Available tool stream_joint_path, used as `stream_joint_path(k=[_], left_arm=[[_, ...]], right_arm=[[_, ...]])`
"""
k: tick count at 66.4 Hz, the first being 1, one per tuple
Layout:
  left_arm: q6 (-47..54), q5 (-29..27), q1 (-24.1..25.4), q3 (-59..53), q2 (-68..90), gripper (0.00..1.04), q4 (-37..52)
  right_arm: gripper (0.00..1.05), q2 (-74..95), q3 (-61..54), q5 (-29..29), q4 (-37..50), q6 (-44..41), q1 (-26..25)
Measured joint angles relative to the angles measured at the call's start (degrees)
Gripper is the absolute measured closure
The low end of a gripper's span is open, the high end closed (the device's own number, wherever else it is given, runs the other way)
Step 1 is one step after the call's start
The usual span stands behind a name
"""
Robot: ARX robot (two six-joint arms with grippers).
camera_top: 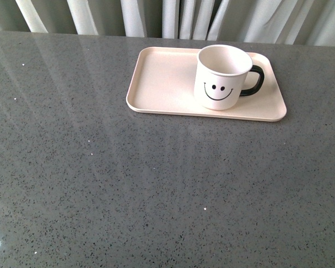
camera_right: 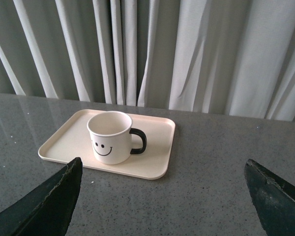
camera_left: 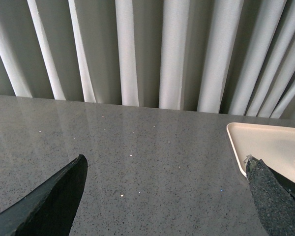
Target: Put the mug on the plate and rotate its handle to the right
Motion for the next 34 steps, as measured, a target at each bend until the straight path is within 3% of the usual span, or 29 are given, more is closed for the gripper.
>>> stream_joint_path(k=[34], left_arm=[[0.0, 0.0, 0.0, 0.0, 0.0, 0.09, 0.0]], right_arm=[[0.09, 0.0, 0.0, 0.0, 0.0, 0.0, 0.0]])
